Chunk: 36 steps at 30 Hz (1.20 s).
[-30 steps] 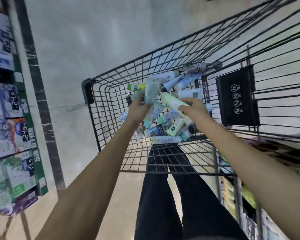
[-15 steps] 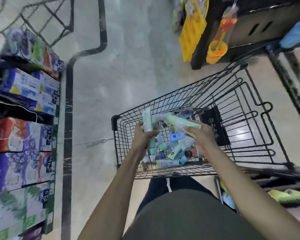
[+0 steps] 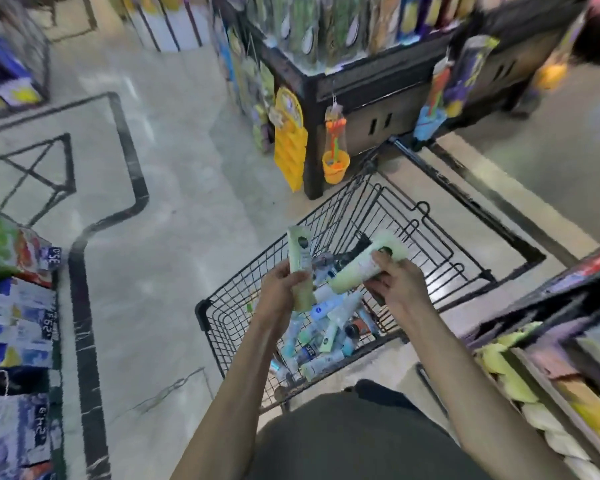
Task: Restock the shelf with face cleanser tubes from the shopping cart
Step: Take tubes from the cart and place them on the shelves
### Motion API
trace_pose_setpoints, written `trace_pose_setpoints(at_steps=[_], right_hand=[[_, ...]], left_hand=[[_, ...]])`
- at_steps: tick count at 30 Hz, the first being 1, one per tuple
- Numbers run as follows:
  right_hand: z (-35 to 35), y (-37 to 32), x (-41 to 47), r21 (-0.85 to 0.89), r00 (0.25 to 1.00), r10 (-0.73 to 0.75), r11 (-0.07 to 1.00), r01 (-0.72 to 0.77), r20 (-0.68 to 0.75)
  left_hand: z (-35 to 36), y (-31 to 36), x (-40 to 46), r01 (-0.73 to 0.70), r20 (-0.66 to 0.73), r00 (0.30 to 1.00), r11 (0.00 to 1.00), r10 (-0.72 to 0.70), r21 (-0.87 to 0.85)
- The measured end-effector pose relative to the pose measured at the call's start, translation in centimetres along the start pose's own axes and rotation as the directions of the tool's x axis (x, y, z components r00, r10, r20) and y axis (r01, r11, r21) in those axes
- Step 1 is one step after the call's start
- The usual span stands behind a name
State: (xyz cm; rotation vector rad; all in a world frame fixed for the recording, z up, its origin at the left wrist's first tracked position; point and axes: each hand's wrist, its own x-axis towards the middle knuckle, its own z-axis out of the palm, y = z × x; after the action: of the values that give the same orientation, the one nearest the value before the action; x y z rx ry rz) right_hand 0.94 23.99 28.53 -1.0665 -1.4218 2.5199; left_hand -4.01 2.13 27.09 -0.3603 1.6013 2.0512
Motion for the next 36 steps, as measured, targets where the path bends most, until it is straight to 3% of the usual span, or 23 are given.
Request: trace_pose_setpoints(at_steps=[6, 12, 24, 36], right_hand=[[-2.4, 0.6, -5.8, 0.138, 0.992, -0.087, 0.985, 0.100, -0.096], [-6.1, 1.3, -11.1, 0.119, 0.960, -0.149, 0.976, 0.181, -0.236], [-17.5, 2.1, -21.3, 0.192, 0.862, -0.184, 0.933, 0.304, -0.472], [-30.7, 6.4, -36.8, 0.127, 0.725, -0.268, 0.889, 0.439, -0.634]], left_hand=[[1.9, -0.3, -2.4, 0.029, 0.216, 0.976, 0.998, -0.042, 0.061], [5.1, -2.0, -5.2, 0.075, 0.404, 0.911, 0.996, -0.087, 0.046], [15.5, -7.3, -13.3, 0.010, 0.603, 0.778, 0.964, -0.173, 0.264], [24.7, -17.9, -26.6, -0.072, 0.693, 0.686, 0.926, -0.223, 0.370]])
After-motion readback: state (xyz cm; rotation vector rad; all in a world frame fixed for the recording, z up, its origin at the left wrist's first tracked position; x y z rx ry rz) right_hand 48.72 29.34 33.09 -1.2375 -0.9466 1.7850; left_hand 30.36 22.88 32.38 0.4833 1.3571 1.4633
